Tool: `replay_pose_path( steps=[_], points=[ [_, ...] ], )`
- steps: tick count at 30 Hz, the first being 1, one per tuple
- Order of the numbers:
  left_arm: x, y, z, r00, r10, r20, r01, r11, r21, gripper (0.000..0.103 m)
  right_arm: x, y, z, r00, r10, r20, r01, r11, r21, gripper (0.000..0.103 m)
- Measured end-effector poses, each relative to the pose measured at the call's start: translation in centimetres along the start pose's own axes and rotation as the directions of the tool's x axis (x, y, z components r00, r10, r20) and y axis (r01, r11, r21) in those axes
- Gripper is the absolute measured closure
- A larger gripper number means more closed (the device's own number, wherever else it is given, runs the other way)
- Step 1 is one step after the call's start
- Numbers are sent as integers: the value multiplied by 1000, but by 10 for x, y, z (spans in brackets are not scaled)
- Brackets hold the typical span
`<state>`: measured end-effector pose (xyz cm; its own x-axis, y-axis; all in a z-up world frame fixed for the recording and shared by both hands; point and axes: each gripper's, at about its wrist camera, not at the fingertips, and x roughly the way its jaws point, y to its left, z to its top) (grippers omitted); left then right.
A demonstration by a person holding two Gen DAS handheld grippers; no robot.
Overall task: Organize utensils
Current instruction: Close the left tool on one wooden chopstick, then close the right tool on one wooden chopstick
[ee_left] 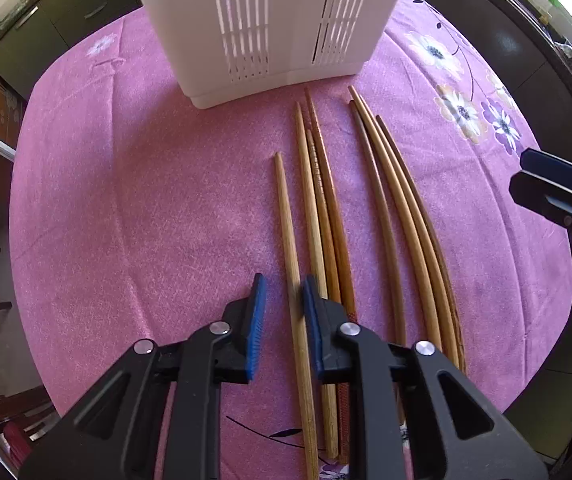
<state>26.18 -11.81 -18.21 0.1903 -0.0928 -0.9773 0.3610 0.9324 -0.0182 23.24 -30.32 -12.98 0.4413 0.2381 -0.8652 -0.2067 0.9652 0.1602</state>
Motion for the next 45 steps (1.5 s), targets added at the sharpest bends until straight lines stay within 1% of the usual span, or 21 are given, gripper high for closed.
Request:
replay_pose_path(
  steps=[1,3,6,10,11,15,17,20,22,23,26,29,35,38,40,42,45],
  points=[
    [0,0,0,1000,10,4,-10,1000,6,92,2,2,0,1000,2,-8,-2,1000,-2,64],
    [1,2,1,1000,1,1,-1,1000,2,95,6,3,2,1000,9,-22,-9,1000,-1,64],
    [0,19,-1,1000,8,0,-8,999,-36,95,11,5,5,999,-1,-34,1,1000,-5,64],
    [-4,42,-9,1000,3,29,0,995,-95,95,22,4,10,997,1,-79,-1,1000,7,64],
    [-6,45,-12,999,10,46,-5,994,-105,95,26,4,11,996,2,-94,-1,1000,5,66],
    [-20,54,-23,994,6,111,9,992,-129,96,44,9,15,984,36,-174,-34,999,15,84],
    [-29,56,-28,990,8,141,12,991,-136,96,50,12,16,981,23,-191,-22,1000,6,87],
    [-42,62,-33,983,21,180,4,990,-138,96,56,15,16,976,39,-212,-36,999,20,87],
    [-50,60,-34,979,31,200,-5,992,-130,96,60,18,18,975,36,-219,-32,999,19,88],
    [-54,62,-42,978,29,206,-2,992,-127,96,61,19,18,974,35,-223,-32,999,18,88],
    [-60,64,-47,975,21,220,5,993,-121,96,66,22,19,971,40,-238,-37,999,18,88],
    [-63,63,-47,972,24,234,4,993,-118,96,67,25,17,967,3,-253,-4,1000,-5,88],
    [-69,60,-50,968,23,250,4,994,-108,96,74,43,8,958,-30,-286,20,999,-39,88],
    [-71,59,-51,967,27,253,0,994,-105,96,79,57,8,958,-71,-277,54,996,-70,88],
    [-73,59,-52,966,29,256,-2,995,-102,96,81,63,8,957,-95,-275,75,994,-81,93],
    [-74,58,-53,966,31,257,-5,995,-100,96,82,63,9,956,-86,-282,71,995,-64,96],
    [-77,61,-55,964,29,264,-1,994,-106,96,79,55,12,960,-71,-271,65,997,-32,97]
  ],
)
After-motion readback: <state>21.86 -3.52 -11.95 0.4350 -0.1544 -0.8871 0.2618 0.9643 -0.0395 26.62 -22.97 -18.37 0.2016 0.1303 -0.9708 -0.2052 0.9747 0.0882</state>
